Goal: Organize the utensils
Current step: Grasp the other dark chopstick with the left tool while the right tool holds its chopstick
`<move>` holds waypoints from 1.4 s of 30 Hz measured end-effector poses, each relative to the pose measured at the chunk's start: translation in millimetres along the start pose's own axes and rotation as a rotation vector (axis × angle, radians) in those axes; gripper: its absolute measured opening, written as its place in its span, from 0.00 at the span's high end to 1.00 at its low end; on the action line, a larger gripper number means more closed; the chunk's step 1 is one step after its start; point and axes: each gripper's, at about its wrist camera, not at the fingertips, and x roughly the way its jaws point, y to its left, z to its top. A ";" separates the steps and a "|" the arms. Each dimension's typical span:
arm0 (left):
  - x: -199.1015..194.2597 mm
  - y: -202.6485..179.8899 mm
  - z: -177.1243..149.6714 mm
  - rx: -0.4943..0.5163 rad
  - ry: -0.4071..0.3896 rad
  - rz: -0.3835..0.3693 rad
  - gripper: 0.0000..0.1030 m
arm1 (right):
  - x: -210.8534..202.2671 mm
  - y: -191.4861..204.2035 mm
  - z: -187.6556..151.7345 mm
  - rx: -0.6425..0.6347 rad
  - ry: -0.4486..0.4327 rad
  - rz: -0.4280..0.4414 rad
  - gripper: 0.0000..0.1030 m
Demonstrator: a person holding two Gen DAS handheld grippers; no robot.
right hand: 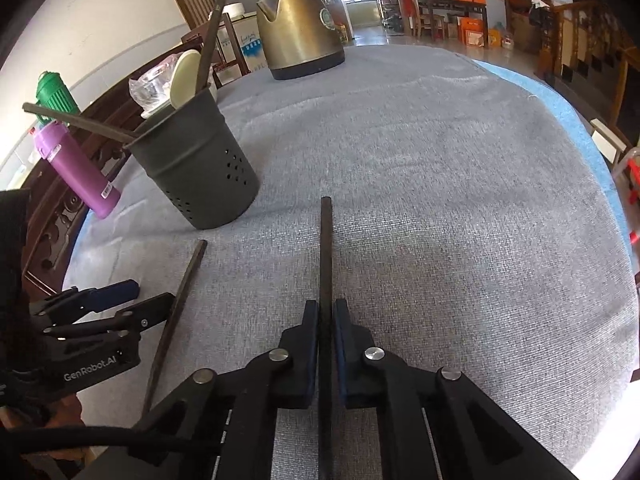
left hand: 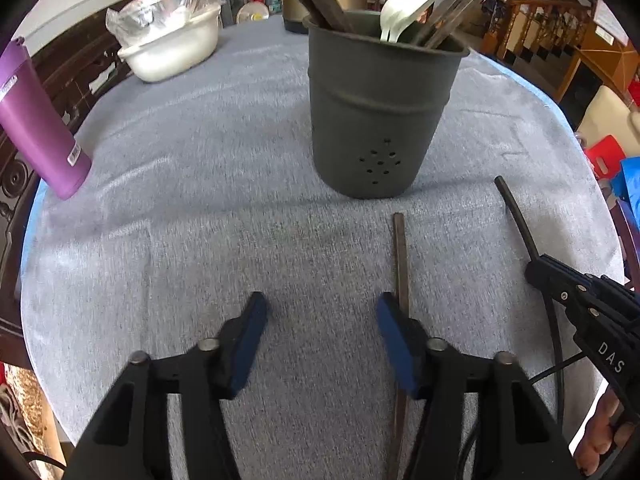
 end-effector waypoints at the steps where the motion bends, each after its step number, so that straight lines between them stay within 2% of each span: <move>1: 2.7 1.8 1.8 0.006 -0.007 -0.002 0.61 | -0.1 -0.5 0.0 0.002 0.000 0.002 0.91; 2: 6.3 6.9 4.0 0.010 -0.013 -0.004 0.64 | -0.2 -1.0 -0.3 0.003 -0.001 0.005 0.91; 4: 6.6 7.6 4.7 0.012 -0.024 -0.003 0.80 | -0.3 -0.5 -0.5 0.001 -0.003 0.004 0.91; 7: 10.1 14.9 7.7 -0.007 -0.026 -0.012 0.87 | -0.5 -0.1 -1.0 0.001 -0.006 0.002 0.91; 12: 8.8 21.8 11.6 -0.051 0.017 -0.109 0.87 | -0.3 -0.1 -1.4 0.007 -0.010 0.007 0.91; 14: 10.1 17.9 12.8 -0.048 0.031 -0.129 0.83 | -1.0 -0.8 -2.2 0.012 -0.012 0.010 0.91; 16: 11.5 9.0 12.7 -0.040 0.034 -0.143 0.71 | -1.5 -1.5 -2.2 0.015 -0.012 0.014 0.91; 19: 14.6 -3.9 16.0 -0.022 0.028 -0.143 0.65 | -1.9 -2.8 -2.5 0.017 -0.013 0.020 0.91; 24: 24.5 -17.1 19.7 -0.002 0.024 -0.118 0.65 | -1.4 -1.0 -3.1 0.012 -0.017 0.021 0.91; 29: 17.8 -6.5 20.4 -0.050 0.026 -0.154 0.65 | -1.0 -1.6 -3.0 0.011 -0.018 0.025 0.91; 37: 24.8 -26.5 19.3 0.000 0.054 -0.181 0.65 | -0.5 -2.1 -2.9 0.010 -0.024 0.031 0.90; 41: 29.5 -31.8 18.2 0.031 0.035 -0.151 0.65 | -0.7 -2.4 -2.9 0.011 -0.024 0.034 0.90; 42: 30.5 -31.2 18.6 0.029 0.030 -0.144 0.72 | -0.7 -2.3 -2.8 0.011 -0.024 0.034 0.90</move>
